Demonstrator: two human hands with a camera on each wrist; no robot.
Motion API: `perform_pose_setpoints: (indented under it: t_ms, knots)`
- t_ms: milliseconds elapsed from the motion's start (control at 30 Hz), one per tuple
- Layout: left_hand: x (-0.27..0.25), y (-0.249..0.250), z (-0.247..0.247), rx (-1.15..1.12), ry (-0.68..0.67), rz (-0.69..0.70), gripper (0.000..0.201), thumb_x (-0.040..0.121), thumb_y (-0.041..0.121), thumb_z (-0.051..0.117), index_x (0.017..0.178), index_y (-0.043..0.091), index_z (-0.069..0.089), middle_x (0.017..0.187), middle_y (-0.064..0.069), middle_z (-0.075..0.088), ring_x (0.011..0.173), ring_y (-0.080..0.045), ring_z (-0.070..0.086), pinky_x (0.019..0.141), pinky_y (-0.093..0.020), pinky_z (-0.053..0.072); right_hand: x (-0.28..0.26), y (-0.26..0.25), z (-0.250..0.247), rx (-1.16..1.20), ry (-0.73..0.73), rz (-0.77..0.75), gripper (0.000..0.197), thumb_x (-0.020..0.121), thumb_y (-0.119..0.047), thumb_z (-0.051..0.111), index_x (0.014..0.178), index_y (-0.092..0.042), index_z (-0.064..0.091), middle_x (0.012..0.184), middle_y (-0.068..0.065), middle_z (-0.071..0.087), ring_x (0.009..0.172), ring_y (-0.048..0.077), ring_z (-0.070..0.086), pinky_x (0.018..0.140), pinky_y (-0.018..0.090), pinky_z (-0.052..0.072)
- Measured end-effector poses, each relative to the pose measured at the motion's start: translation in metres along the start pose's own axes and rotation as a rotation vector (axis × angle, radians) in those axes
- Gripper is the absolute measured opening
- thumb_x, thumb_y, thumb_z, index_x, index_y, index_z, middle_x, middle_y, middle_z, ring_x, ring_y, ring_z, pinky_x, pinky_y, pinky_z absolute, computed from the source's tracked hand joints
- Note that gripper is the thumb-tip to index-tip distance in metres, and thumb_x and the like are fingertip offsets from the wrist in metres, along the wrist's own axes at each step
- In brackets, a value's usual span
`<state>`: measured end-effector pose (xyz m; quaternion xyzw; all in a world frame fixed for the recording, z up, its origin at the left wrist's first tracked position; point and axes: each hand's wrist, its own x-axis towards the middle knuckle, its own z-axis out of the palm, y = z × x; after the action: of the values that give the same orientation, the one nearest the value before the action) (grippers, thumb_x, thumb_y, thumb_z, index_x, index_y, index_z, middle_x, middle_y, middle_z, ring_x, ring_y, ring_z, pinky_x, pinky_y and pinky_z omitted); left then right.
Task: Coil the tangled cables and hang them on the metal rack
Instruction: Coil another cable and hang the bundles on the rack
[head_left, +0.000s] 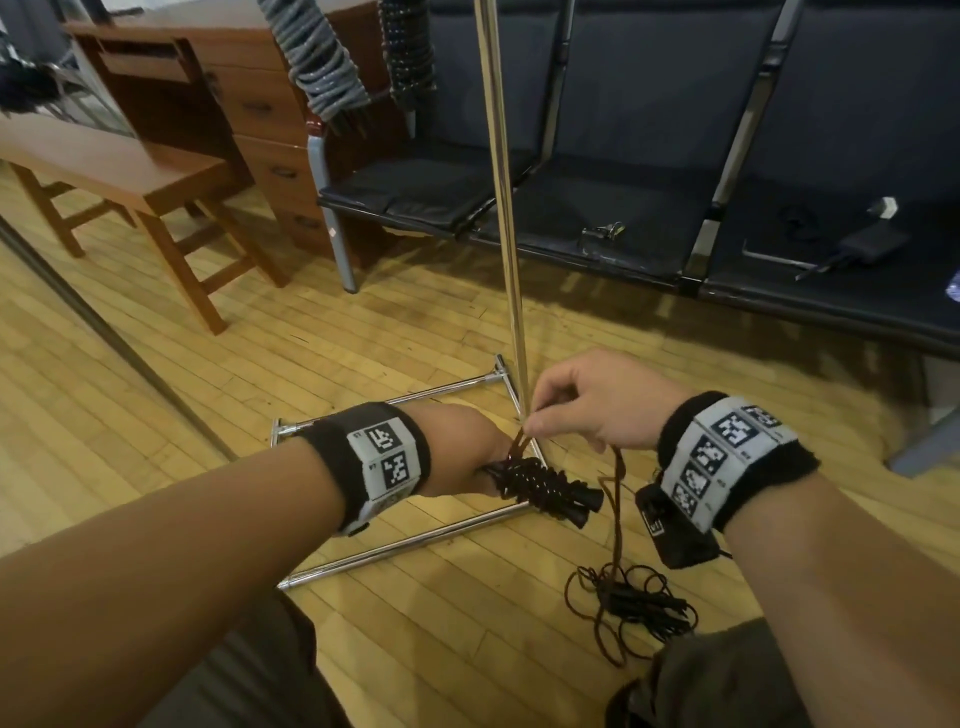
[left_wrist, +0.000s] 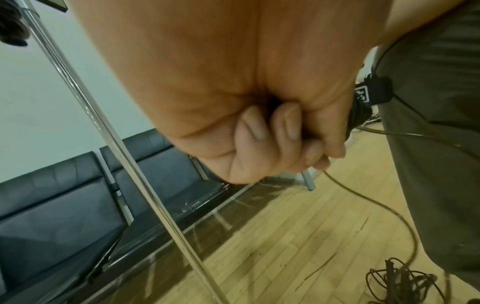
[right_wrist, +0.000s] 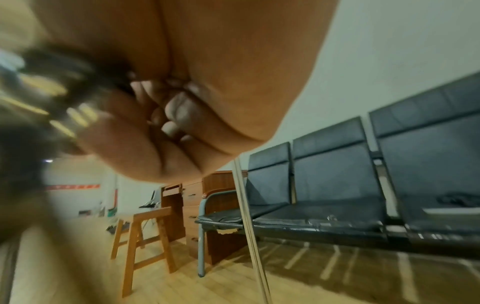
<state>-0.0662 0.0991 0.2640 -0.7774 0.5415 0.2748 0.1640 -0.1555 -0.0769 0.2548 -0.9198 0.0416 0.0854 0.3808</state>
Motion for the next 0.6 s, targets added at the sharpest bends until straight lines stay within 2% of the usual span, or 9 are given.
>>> perform_pose_setpoints:
  t_ms: [67, 133, 200, 267, 300, 367, 467, 533, 600]
  knots:
    - [-0.009, -0.003, -0.006, -0.084, 0.016, 0.056, 0.022, 0.109, 0.038, 0.056, 0.123, 0.024, 0.066, 0.103, 0.009, 0.067, 0.093, -0.011, 0.061, 0.082, -0.026, 0.045, 0.001, 0.009, -0.007, 0.223, 0.043, -0.006, 0.012, 0.091, -0.037, 0.073, 0.091, -0.025, 0.074, 0.071, -0.004, 0.068, 0.053, 0.008, 0.056, 0.057, 0.025, 0.054]
    - [-0.017, -0.007, -0.013, -0.239, 0.094, 0.099, 0.014, 0.106, 0.038, 0.061, 0.115, 0.029, 0.068, 0.101, 0.010, 0.070, 0.092, -0.009, 0.065, 0.085, -0.028, 0.051, 0.003, 0.014, -0.009, 0.505, 0.052, -0.016, 0.016, 0.089, -0.032, 0.075, 0.094, -0.017, 0.075, 0.073, 0.004, 0.065, 0.056, 0.016, 0.057, 0.054, 0.030, 0.052]
    - [-0.022, -0.013, -0.023, -0.403, 0.200, 0.095, 0.009, 0.102, 0.040, 0.066, 0.107, 0.033, 0.068, 0.093, 0.011, 0.072, 0.085, -0.003, 0.066, 0.078, -0.024, 0.052, 0.005, 0.014, -0.007, 0.724, 0.048, 0.000, 0.016, 0.091, -0.030, 0.070, 0.092, -0.015, 0.074, 0.079, 0.010, 0.065, 0.058, 0.021, 0.060, 0.051, 0.030, 0.051]
    - [-0.028, -0.021, -0.033, -0.587, 0.292, 0.084, 0.007, 0.100, 0.040, 0.068, 0.098, 0.034, 0.067, 0.079, 0.015, 0.070, 0.068, 0.000, 0.063, 0.064, -0.018, 0.050, 0.008, 0.012, 0.001, 0.804, 0.083, 0.044, 0.022, 0.101, -0.019, 0.059, 0.083, -0.018, 0.073, 0.071, 0.006, 0.059, 0.053, 0.015, 0.054, 0.049, 0.029, 0.045]
    - [-0.030, -0.025, -0.037, -0.685, 0.310, 0.082, 0.010, 0.100, 0.038, 0.068, 0.093, 0.032, 0.067, 0.071, 0.013, 0.067, 0.061, -0.003, 0.060, 0.059, -0.019, 0.050, 0.010, 0.010, 0.006, 0.778, 0.112, 0.094, 0.028, 0.102, -0.018, 0.056, 0.080, -0.020, 0.072, 0.066, 0.001, 0.053, 0.050, 0.012, 0.048, 0.049, 0.029, 0.042]
    - [-0.033, -0.033, -0.041, -0.824, 0.310, 0.043, 0.017, 0.101, 0.030, 0.069, 0.085, 0.024, 0.067, 0.064, 0.008, 0.061, 0.056, -0.011, 0.055, 0.054, -0.023, 0.049, 0.014, 0.004, 0.016, 0.648, 0.123, 0.164, 0.029, 0.105, -0.030, 0.054, 0.087, -0.018, 0.073, 0.061, -0.006, 0.048, 0.047, 0.009, 0.042, 0.046, 0.028, 0.039]
    - [-0.030, -0.039, -0.038, -0.813, 0.290, -0.112, 0.019, 0.098, 0.017, 0.069, 0.081, 0.014, 0.065, 0.058, 0.004, 0.061, 0.046, -0.012, 0.053, 0.046, -0.024, 0.047, 0.019, -0.002, 0.032, 0.495, 0.026, 0.191, 0.039, 0.107, -0.042, 0.047, 0.100, -0.010, 0.068, 0.060, -0.007, 0.044, 0.047, 0.010, 0.036, 0.044, 0.029, 0.031]
    - [-0.025, -0.041, -0.034, -0.791, 0.263, -0.203, 0.014, 0.097, 0.013, 0.069, 0.084, 0.012, 0.065, 0.057, 0.004, 0.063, 0.043, -0.011, 0.052, 0.043, -0.024, 0.046, 0.019, -0.004, 0.039, 0.365, 0.004, 0.187, 0.041, 0.108, -0.043, 0.045, 0.097, -0.012, 0.068, 0.061, -0.006, 0.044, 0.047, 0.009, 0.035, 0.043, 0.029, 0.029]
    - [-0.020, -0.042, -0.030, -0.781, 0.264, -0.285, 0.006, 0.096, 0.012, 0.068, 0.091, 0.008, 0.067, 0.065, -0.001, 0.066, 0.046, -0.013, 0.053, 0.043, -0.024, 0.046, 0.017, -0.006, 0.040, 0.234, 0.003, 0.164, 0.039, 0.108, -0.043, 0.044, 0.094, -0.017, 0.069, 0.063, -0.007, 0.046, 0.047, 0.007, 0.037, 0.044, 0.027, 0.032]
